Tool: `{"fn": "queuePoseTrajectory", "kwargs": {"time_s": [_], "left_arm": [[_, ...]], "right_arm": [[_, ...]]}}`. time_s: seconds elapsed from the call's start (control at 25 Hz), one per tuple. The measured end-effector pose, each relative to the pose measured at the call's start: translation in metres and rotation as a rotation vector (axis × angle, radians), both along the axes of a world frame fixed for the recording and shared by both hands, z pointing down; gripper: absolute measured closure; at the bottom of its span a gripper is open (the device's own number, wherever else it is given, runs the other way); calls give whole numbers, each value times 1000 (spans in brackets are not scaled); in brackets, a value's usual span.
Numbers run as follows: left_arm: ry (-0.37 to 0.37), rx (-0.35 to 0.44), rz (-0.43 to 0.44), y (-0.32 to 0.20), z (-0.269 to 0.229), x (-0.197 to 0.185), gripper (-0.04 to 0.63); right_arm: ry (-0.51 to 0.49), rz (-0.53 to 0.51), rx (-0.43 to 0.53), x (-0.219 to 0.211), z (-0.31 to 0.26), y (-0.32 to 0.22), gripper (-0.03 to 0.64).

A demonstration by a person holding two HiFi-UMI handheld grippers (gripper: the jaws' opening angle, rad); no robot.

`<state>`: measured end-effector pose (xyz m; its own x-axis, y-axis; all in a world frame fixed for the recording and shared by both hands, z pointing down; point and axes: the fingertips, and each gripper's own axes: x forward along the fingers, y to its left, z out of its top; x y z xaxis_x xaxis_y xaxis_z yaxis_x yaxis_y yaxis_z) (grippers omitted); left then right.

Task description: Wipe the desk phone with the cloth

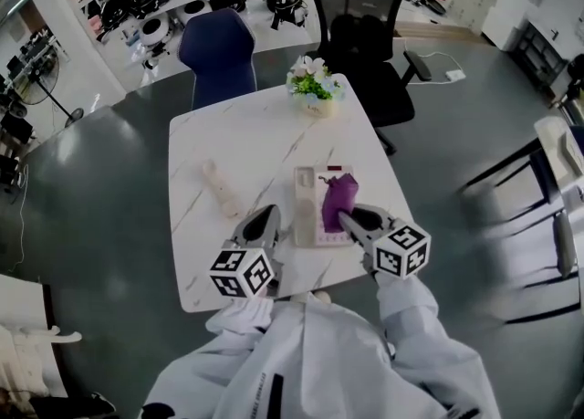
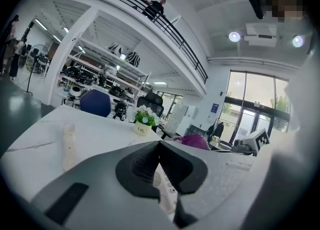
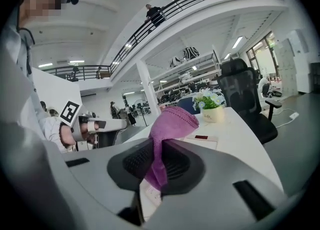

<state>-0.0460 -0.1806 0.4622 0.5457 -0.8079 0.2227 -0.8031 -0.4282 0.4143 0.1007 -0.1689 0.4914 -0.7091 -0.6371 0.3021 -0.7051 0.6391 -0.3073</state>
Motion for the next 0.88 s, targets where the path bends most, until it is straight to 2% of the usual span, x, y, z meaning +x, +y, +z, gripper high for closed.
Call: {"fn": "queuePoseTrajectory", "kwargs": {"time_s": [0.32, 0.88], "left_arm": [[-11, 22, 36, -15, -7, 16, 597], [-22, -9, 65, -37, 6, 36, 597]], "right_arm": [[-32, 120, 20, 31, -10, -25, 586], [56, 250, 23, 77, -6, -75, 586]]}}
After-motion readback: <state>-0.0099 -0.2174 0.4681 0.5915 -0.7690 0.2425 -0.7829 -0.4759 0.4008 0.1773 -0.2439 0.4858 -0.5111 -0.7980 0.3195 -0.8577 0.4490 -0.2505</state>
